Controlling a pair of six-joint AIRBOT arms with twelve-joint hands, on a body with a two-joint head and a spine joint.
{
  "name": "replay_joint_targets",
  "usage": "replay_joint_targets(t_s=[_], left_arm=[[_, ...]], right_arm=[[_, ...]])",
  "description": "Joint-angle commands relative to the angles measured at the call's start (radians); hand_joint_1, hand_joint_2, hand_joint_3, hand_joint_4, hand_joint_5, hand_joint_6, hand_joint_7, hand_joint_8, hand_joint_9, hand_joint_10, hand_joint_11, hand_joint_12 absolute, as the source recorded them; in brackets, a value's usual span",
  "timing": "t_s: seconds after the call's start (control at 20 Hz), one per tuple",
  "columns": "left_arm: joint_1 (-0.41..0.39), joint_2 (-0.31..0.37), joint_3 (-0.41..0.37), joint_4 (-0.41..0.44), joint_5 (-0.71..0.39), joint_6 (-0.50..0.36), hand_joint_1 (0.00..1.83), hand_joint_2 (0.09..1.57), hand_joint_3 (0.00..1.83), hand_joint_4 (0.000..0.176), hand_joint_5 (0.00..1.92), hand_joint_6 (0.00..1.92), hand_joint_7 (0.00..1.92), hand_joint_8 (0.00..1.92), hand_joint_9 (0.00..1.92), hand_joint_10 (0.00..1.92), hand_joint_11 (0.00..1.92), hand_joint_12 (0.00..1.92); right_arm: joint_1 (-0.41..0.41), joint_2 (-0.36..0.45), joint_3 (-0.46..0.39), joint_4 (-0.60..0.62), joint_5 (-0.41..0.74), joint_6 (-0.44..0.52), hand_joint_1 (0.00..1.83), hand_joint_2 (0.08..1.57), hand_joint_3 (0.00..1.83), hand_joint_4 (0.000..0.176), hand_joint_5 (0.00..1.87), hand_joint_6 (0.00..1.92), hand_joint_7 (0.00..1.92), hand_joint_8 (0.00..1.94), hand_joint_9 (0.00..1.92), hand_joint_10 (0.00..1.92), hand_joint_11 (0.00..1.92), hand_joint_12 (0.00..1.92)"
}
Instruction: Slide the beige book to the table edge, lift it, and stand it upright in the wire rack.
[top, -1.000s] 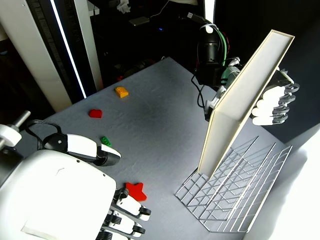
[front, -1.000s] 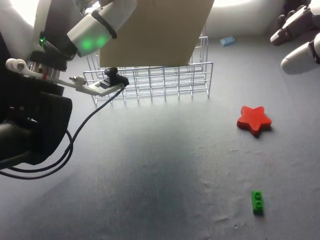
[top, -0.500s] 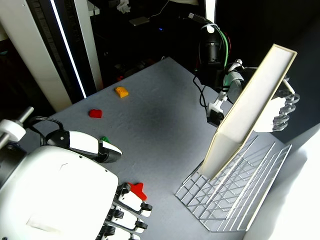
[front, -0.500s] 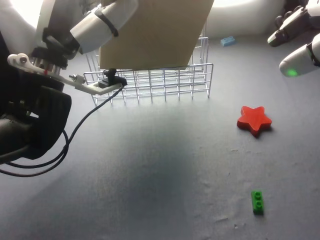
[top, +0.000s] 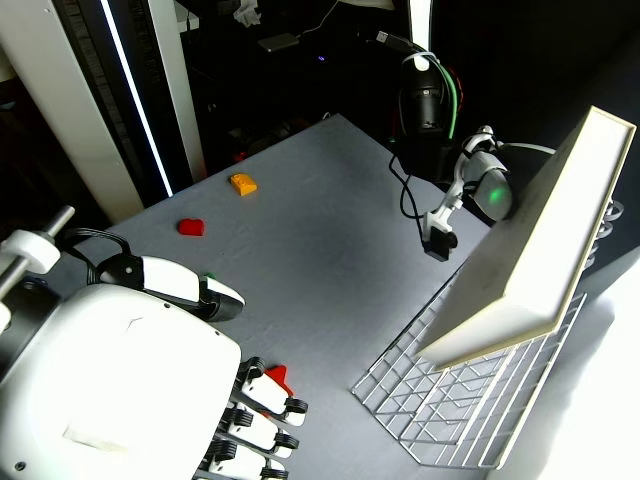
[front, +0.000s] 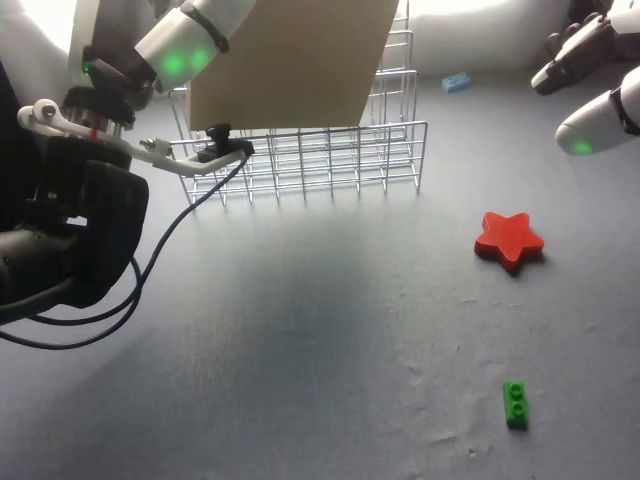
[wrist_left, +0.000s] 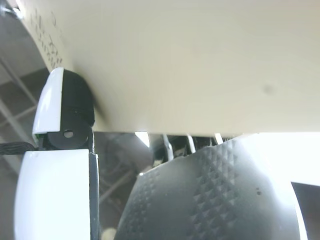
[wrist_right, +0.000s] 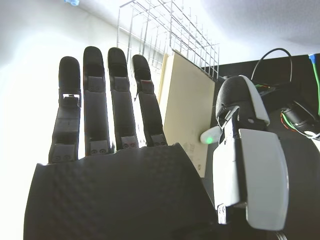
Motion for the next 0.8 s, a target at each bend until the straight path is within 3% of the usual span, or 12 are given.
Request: replay_joint_targets(t_s=[0.0, 0.35, 0.75], left_arm=[[-0.017, 0.002, 0.009, -0.006, -0.128, -0.022, 1.33, 1.22, 0.0, 0.0, 0.72, 1.23, 0.75, 1.38, 0.77, 1.5, 0.67, 1.49], [-0.01, -0.021, 0.015, -0.007, -0.162, -0.025, 1.33, 1.22, 0.0, 0.0, 0.75, 1.18, 0.76, 1.39, 0.77, 1.5, 0.65, 1.5], [-0.017, -0.029, 0.02, -0.065, -0.054, 0.009, 1.33, 1.22, 0.0, 0.0, 0.73, 1.21, 0.75, 1.39, 0.78, 1.51, 0.68, 1.5]], right_arm=[[0.01, 0.007, 0.0, -0.034, -0.088, 0.0, 0.2, 1.11, 0.0, 0.0, 0.41, 0.0, 0.43, 0.0, 0.43, 0.0, 0.01, 1.03], [0.002, 0.005, 0.0, -0.034, -0.095, -0.01, 0.19, 1.11, 0.0, 0.0, 0.4, 0.0, 0.42, 0.0, 0.42, 0.0, 0.0, 0.99], [-0.006, 0.004, -0.001, -0.034, -0.1, -0.009, 0.21, 1.11, 0.0, 0.0, 0.42, 0.01, 0.45, 0.01, 0.44, 0.01, 0.02, 1.04]])
